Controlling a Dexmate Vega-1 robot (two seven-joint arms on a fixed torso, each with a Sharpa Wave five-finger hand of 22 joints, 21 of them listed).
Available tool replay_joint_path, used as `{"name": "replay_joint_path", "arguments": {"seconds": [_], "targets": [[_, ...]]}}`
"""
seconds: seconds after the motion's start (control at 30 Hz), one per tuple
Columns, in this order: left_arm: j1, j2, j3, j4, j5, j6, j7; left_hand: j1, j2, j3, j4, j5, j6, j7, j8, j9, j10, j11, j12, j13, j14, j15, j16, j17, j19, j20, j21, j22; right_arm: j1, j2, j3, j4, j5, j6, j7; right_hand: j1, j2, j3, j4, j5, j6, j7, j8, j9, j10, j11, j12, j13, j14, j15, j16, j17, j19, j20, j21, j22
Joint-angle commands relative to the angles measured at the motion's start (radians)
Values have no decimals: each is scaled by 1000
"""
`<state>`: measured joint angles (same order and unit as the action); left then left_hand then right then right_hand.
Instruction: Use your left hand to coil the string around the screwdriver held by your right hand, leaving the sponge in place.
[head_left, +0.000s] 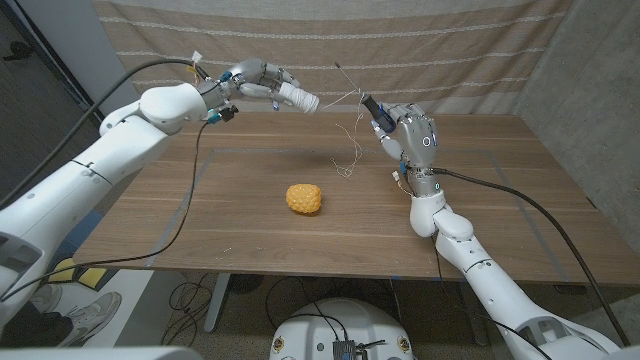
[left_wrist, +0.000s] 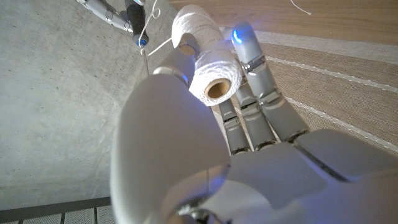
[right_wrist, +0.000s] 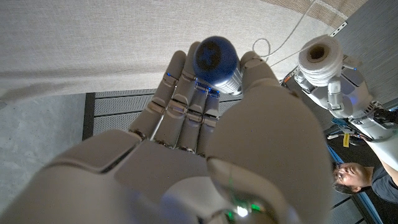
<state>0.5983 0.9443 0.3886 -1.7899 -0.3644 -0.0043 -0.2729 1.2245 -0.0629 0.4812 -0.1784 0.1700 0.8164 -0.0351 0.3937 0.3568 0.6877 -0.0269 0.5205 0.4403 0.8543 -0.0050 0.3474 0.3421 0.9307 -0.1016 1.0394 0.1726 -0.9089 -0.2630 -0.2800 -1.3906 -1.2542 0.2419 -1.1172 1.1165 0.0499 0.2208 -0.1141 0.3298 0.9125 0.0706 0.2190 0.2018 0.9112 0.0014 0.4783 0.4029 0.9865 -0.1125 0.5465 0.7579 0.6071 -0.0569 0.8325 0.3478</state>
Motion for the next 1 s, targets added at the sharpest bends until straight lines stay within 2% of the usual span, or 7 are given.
{"name": "replay_joint_path", "arguments": {"seconds": [0.03,0.3,0.5,0.7,1.0], "targets": [[-12,28,25,-46,11,-5,-115,165,169,15,15,4,118,109,4,4,98,13,5,233,293,-219,-1,2,-35,-98,7,2,80,-125,-177,34,146,-221,5,76,68,-5,0,7,226,-218,4,3,133,-124,0,4,43,-116,-6,2,-8,-146,8,-1],[-26,3,33,-29,-10,-35,-155,165,170,15,16,4,116,110,2,7,99,14,2,236,293,-218,-2,2,-36,-98,9,2,136,-213,-327,54,269,-343,2,77,68,-10,1,10,227,-217,3,3,134,-125,-3,6,42,-116,-11,4,-13,-146,13,-4],[-48,-39,41,19,-74,-81,-221,165,171,15,16,3,117,110,2,8,100,14,0,236,293,-218,-3,3,-37,-98,10,2,157,-247,-389,59,310,-376,0,78,68,-12,1,11,227,-219,3,3,134,-127,-5,8,42,-116,-14,5,-16,-146,15,-6],[-67,-76,47,51,-123,-117,-270,166,169,15,15,3,117,110,1,9,99,12,-3,238,292,-219,-3,5,-39,-98,11,2,166,-262,-417,65,315,-381,0,77,69,-16,3,12,227,-218,2,3,135,-127,-7,8,42,-116,-18,6,-19,-146,18,-9],[-65,-126,26,79,-205,-158,-278,165,170,14,17,3,120,112,0,9,101,11,-6,239,291,-217,-5,5,-40,-98,12,2,151,-243,-392,87,231,-330,0,81,70,-20,3,15,229,-219,2,3,135,-129,-10,11,43,-117,-23,9,-24,-146,24,-13]]}}
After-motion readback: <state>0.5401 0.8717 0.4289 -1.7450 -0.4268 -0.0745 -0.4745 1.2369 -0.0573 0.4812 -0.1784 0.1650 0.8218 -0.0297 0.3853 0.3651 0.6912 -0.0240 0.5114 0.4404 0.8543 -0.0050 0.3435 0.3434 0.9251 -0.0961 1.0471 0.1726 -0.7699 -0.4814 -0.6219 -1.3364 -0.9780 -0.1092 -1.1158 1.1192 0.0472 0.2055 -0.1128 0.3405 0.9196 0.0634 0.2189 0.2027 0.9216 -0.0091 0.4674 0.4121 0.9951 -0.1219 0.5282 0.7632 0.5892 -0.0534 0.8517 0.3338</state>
